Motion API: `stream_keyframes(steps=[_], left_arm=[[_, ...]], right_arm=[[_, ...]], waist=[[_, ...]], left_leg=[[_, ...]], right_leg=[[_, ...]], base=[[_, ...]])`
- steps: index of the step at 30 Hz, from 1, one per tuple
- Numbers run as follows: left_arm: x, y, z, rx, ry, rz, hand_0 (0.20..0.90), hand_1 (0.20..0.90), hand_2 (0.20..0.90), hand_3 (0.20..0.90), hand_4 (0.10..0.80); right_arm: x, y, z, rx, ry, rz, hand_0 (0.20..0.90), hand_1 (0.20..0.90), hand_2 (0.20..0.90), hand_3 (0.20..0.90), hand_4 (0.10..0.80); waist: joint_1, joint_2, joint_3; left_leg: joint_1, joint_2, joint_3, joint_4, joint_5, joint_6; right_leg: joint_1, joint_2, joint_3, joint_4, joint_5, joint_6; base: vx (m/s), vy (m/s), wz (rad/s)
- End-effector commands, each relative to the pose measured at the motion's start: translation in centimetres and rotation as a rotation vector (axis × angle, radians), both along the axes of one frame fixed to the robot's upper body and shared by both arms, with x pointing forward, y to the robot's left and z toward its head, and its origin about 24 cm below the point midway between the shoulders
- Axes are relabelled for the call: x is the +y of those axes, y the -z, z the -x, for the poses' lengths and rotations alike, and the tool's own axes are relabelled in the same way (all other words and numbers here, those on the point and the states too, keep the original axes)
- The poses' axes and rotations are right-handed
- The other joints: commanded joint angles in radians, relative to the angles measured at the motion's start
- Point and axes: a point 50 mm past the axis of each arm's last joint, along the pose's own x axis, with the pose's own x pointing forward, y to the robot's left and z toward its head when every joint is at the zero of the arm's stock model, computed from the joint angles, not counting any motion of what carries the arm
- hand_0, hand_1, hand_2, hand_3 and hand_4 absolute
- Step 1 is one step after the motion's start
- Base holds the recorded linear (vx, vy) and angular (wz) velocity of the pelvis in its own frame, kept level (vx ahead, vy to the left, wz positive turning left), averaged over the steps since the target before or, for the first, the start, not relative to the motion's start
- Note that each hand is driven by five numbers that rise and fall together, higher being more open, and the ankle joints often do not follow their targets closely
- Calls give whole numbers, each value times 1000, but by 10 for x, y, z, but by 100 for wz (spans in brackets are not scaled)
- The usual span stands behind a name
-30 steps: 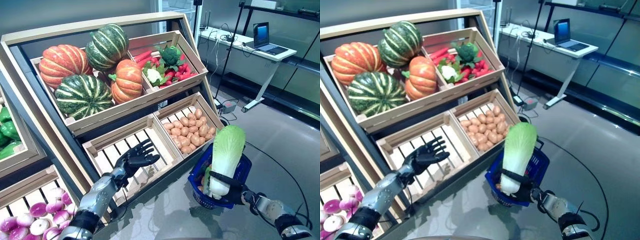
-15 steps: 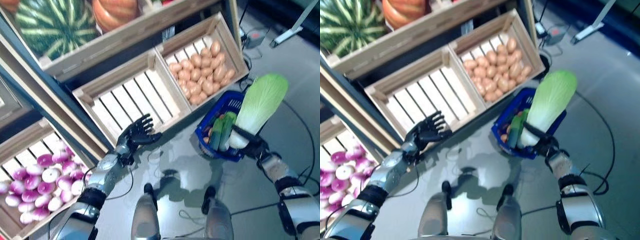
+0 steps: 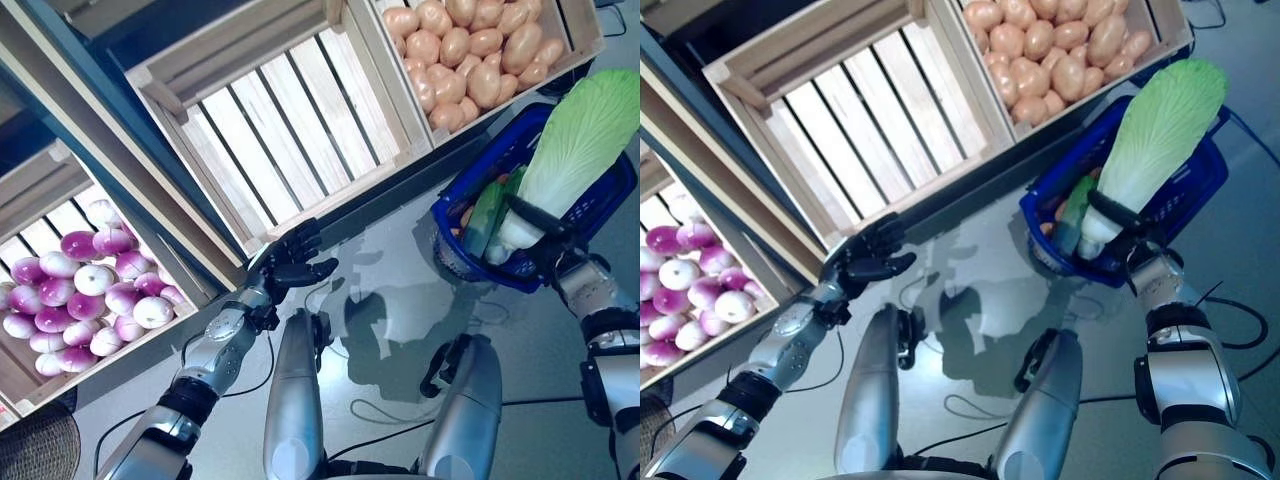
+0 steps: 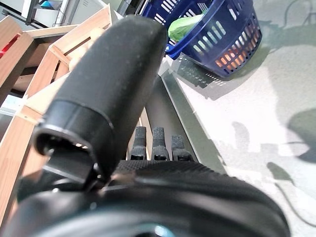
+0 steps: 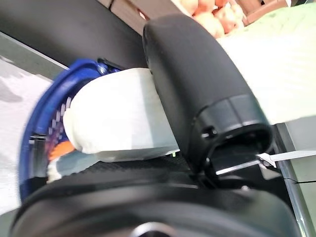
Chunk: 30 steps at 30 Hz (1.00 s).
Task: Put vegetables into the basket
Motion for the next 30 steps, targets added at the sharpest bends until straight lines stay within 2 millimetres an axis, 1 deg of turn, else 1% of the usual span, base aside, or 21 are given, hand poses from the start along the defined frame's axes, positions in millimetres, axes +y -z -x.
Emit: stream_keyframes(steps=[1,3,4,10,15,19,24,25,26,27,28,30], left_arm=[[-3,-48,-8,-243,27,76,900,900,900,900,800],[-4,-53,-8,-259,33,88,900,900,900,900,800],[-5,-56,-9,-278,36,103,900,900,900,900,800],[-8,-62,-11,-303,29,122,900,900,900,900,800],[-11,-61,-10,-302,42,111,900,900,900,900,800],[-10,-62,-9,-312,38,122,900,900,900,900,800],[-8,-63,-10,-302,40,119,900,900,900,900,800],[-8,-62,-10,-297,42,119,900,900,900,900,800],[-8,-61,-10,-294,44,121,900,900,900,900,800],[-7,-61,-10,-290,45,123,900,900,900,900,800],[-5,-59,-9,-283,44,128,900,900,900,900,800],[-5,-56,-9,-274,43,127,900,900,900,900,800]], right_arm=[[-33,-59,3,-166,142,53,300,300,300,300,400],[-33,-64,1,-172,145,50,300,300,300,300,400],[-32,-67,0,-168,161,37,900,900,900,900,800],[-26,-70,-5,-166,182,-2,900,900,900,900,800],[-29,-65,-3,-148,187,-48,900,900,900,900,800],[-29,-58,-1,-122,172,-45,900,900,900,900,800],[-30,-49,0,-99,158,-81,900,900,900,900,800],[-29,-46,1,-90,151,-81,900,900,900,900,800],[-29,-43,1,-84,148,-81,900,900,900,900,800],[-29,-42,2,-76,147,-79,900,900,900,900,800],[-28,-37,2,-60,136,-76,900,900,900,900,800],[-25,-31,2,-39,124,-74,900,900,900,900,800]], waist=[[0,10,-28],[-2,14,-23],[-4,16,-20],[-1,10,-26],[0,3,-33],[4,0,-37],[7,-7,-53],[6,-12,-58],[8,-12,-65],[9,-14,-67],[9,-18,-75],[11,-22,-82]], left_leg=[[37,-24,24,87,-173,25],[20,-29,19,106,-179,27],[3,-34,17,124,-185,31],[-10,-39,9,140,-190,37],[10,-35,9,130,-187,39],[31,-32,12,111,-179,40],[86,-17,21,49,-158,41],[102,-13,28,10,-118,45],[121,-9,29,5,-139,40],[132,-7,31,-7,-135,39],[146,-1,40,-51,-95,44],[174,6,48,-85,-80,43]], right_leg=[[-6,47,34,41,-21,-62],[-27,48,40,64,-26,-63],[-48,54,45,85,-33,-66],[-68,64,47,108,-39,-65],[-48,67,39,94,-34,-62],[-27,70,35,66,-22,-57],[27,73,30,-5,4,-47],[43,74,23,-45,38,-55],[62,75,22,-47,20,-45],[72,74,19,-58,23,-45],[87,72,10,-101,59,-52],[115,72,2,-135,74,-51]], base=[[-58,-7,6],[-56,8,6],[-48,19,3],[-2,2,0],[43,-7,-2],[32,14,-4],[24,-1,-2],[42,11,-7],[52,11,-10],[51,6,-13],[-11,12,-13],[17,14,-11]])
